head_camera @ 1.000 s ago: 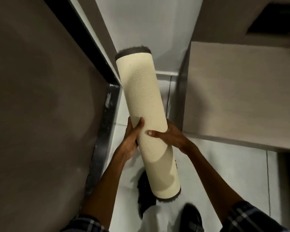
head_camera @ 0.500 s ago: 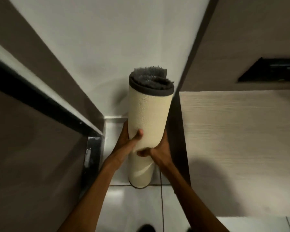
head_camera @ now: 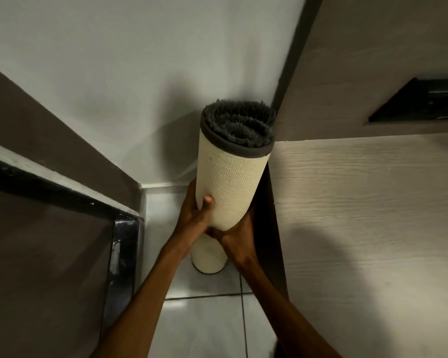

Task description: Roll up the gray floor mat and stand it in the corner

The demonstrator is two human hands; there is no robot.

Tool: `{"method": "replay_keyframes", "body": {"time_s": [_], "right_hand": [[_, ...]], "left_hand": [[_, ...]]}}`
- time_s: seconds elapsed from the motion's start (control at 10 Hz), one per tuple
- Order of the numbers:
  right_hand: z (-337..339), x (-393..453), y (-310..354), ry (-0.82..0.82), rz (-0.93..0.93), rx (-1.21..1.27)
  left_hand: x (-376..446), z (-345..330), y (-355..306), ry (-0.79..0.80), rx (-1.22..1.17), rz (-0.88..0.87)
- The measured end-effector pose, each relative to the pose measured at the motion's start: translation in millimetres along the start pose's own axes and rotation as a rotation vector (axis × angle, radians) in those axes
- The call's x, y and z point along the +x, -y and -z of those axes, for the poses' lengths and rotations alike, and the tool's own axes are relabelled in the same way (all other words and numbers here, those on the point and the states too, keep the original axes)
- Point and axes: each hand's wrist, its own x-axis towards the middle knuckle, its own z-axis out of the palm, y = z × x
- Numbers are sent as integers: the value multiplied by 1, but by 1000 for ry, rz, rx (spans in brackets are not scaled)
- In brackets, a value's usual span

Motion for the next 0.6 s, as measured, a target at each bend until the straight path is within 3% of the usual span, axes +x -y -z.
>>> {"method": "replay_keyframes", "body": {"time_s": [0.1,0.4,0.5,0.6], "right_hand": [[0,13,6,19,-168,83],[11,-13,26,129,-250,-126],[18,-50,53,157,-254,-326],[31,-98,98,185,-105,-559]], "left_hand": [[5,-2,-3,-11,21,37],[-26,-4,-11,-126,106,83],[-68,3,-26,-150,461,-15],[-119,10,-58,-161,821,-144]]}}
